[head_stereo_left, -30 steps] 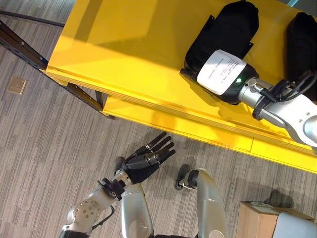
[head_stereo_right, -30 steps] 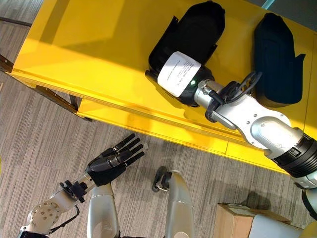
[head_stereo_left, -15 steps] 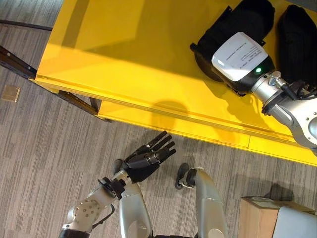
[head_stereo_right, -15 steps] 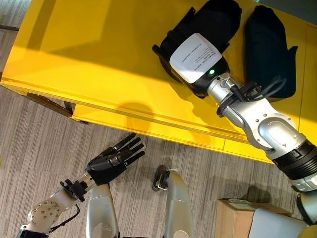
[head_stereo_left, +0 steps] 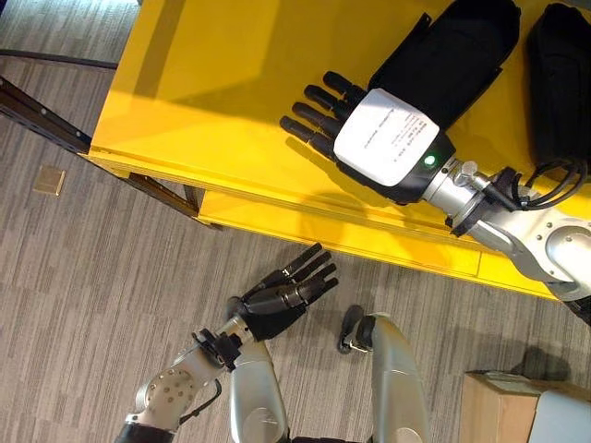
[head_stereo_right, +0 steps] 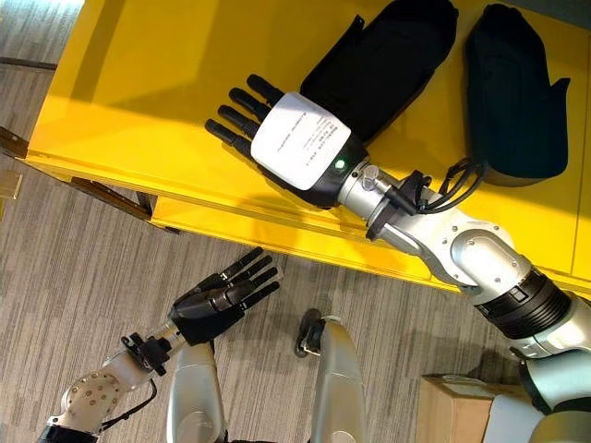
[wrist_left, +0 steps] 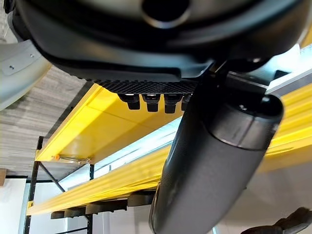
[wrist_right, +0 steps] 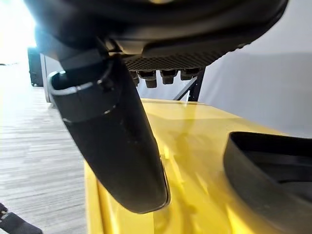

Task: Move parts from the plastic box to the shelf.

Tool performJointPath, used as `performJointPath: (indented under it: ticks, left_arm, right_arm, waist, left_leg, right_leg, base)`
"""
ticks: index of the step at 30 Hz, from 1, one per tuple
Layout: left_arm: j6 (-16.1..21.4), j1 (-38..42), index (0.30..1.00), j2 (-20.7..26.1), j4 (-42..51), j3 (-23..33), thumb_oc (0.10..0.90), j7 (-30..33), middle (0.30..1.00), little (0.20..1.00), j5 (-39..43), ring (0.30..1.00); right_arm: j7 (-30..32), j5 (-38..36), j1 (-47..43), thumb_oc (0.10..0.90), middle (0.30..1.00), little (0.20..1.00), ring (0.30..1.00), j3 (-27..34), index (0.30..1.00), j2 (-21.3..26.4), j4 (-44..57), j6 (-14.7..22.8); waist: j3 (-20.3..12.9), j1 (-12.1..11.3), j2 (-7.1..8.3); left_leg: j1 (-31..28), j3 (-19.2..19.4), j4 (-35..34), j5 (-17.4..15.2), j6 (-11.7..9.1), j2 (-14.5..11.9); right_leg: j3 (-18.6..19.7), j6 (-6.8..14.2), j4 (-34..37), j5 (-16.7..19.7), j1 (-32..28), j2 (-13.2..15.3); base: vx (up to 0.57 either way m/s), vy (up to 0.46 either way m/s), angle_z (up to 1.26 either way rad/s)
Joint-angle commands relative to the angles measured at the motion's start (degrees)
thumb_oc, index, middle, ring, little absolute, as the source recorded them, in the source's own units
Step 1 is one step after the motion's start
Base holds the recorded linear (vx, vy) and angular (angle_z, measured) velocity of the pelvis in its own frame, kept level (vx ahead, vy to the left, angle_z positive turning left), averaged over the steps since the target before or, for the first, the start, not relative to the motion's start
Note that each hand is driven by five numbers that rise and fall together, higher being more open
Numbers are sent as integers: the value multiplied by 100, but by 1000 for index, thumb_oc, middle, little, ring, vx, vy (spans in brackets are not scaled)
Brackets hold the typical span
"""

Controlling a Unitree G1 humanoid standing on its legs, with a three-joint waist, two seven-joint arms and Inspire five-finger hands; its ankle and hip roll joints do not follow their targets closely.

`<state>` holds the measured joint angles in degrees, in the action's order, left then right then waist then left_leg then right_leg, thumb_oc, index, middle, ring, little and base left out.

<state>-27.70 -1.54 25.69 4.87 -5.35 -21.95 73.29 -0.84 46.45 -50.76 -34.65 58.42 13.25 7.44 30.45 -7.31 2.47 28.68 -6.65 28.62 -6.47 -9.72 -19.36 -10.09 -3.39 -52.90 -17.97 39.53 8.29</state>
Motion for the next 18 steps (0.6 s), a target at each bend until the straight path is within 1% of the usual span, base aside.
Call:
performJointPath:
  ticks: [1,3,4,5,6,7,8,10,11,12,13,14,15,16,17,18]
  left_arm:
    - [238,-83,1000,-244,534,-246,900,-464,1000,1000,402,1000]
    - [290,-72,1000,-292,587,-329,900,-434,1000,1000,386,1000]
    - [310,-73,1000,-327,600,-366,900,-416,1000,1000,380,1000]
    - [362,-42,1000,-414,618,-415,900,-357,1000,1000,357,1000]
    - [382,-21,1000,-441,642,-431,900,-300,1000,1000,386,1000]
    - [445,11,1000,-512,647,-482,900,-248,1000,1000,385,1000]
    - [488,59,1000,-580,677,-514,900,-167,1000,1000,409,1000]
    - [590,140,1000,-679,711,-587,900,-45,1000,1000,464,1000]
    - [672,159,1000,-730,715,-645,900,-11,1000,1000,493,1000]
    - [757,173,1000,-773,707,-688,900,33,1000,1000,516,1000]
    - [875,172,1000,-803,718,-745,900,65,1000,1000,552,1000]
    - [1099,149,1000,-862,691,-838,900,88,1000,1000,622,1000]
    - [1260,136,1000,-916,643,-892,900,67,1000,1000,647,1000]
    - [1322,128,1000,-940,630,-910,900,54,1000,1000,653,1000]
    - [1462,97,1000,-972,621,-956,900,55,1000,1000,694,1000]
    - [1577,76,1000,-1006,609,-994,900,94,1000,1000,749,1000]
  right_arm:
    - [825,-896,-830,900,1000,1000,1000,379,1000,-228,148,-630]
    - [1135,-1431,-721,900,1000,1000,1000,543,1000,-416,145,-743]
    - [1235,-1926,-643,900,1000,1000,1000,646,1000,-521,156,-804]
    - [1479,-2837,-454,900,1000,1000,1000,894,1000,-822,255,-828]
    - [1562,-3108,-376,900,1000,1000,1000,990,1000,-951,318,-795]
    - [1685,-3615,-223,900,1000,1000,1000,1156,1000,-1218,420,-710]
    - [1869,-4101,-94,900,1000,1000,1000,1314,1000,-1498,537,-520]
    - [2450,-4258,145,900,1000,1000,1000,1555,1000,-1990,749,-239]
    - [2909,-4366,269,900,1000,1000,1000,1697,1000,-2228,761,16]
    - [3134,-4432,374,900,1000,1000,1000,1818,1000,-2391,781,87]
    - [3558,-4554,511,900,1000,1000,1000,1979,1000,-2549,746,309]
    - [4098,-4650,750,900,1000,1000,1000,2264,1000,-2764,719,766]
    - [4480,-4726,948,900,1000,1000,1000,2476,1000,-2907,771,978]
    - [4657,-4740,1036,900,1000,1000,1000,2569,1000,-2960,806,1089]
    - [4992,-4740,1265,900,1000,1000,1000,2769,1000,-3087,904,1249]
    - [5210,-4719,1501,900,1000,1000,1000,2942,1000,-3192,978,1331]
  waist:
    - [-315,147,-206]
    - [-332,176,-231]
    - [-343,191,-251]
    - [-363,221,-334]
    - [-380,252,-346]
    - [-405,309,-365]
    - [-427,368,-384]
    - [-476,490,-424]
    - [-514,556,-450]
    - [-553,615,-475]
    - [-604,680,-507]
    - [-691,789,-563]
    - [-763,885,-616]
    - [-790,927,-643]
    - [-867,1023,-703]
    - [-952,1101,-765]
  left_leg:
    - [-125,500,-660,885,390,403]
    - [-224,527,-732,885,389,403]
    - [-285,546,-776,884,390,404]
    - [-341,601,-908,1031,415,350]
    - [-391,620,-942,1032,412,355]
    - [-490,679,-1003,1020,418,362]
    - [-585,744,-1057,1004,416,363]
    - [-810,888,-1199,991,415,361]
    - [-938,987,-1289,964,424,366]
    - [-1030,1050,-1350,943,425,375]
    - [-1157,1135,-1427,912,432,396]
    - [-1363,1276,-1555,836,451,432]
    - [-1511,1369,-1650,790,459,467]
    - [-1576,1406,-1696,770,465,486]
    - [-1716,1493,-1797,741,477,535]
    - [-1826,1562,-1889,742,480,558]
  right_leg:
    - [211,169,-380,-677,-594,-500]
    - [229,189,-272,-626,-671,-470]
    - [245,203,-190,-592,-722,-447]
    - [224,177,-14,-385,-734,-446]
    - [238,192,60,-349,-769,-422]
    - [285,221,226,-257,-846,-377]
    - [331,253,351,-182,-912,-330]
    - [404,318,654,-22,-1077,-218]
    - [441,356,839,79,-1177,-153]
    - [475,391,998,156,-1258,-95]
    - [517,432,1215,252,-1379,-16]
    - [578,502,1537,391,-1575,98]
    - [632,565,1780,504,-1710,175]
    - [658,595,1876,549,-1766,203]
    - [717,660,2105,656,-1895,259]
    - [768,711,2340,784,-2006,291]
  base:
    - [30,128,3]
    - [28,126,3]
    - [-32,196,0]
    - [-29,207,-3]
    - [-18,257,-11]
    - [50,263,-9]
    - [66,327,-12]
    - [72,336,-13]
    - [81,331,-13]
    - [100,372,-14]
    - [145,458,-22]
    - [175,525,-28]
    - [165,460,-23]
    - [164,396,-17]
    - [174,344,-10]
    - [212,363,-15]
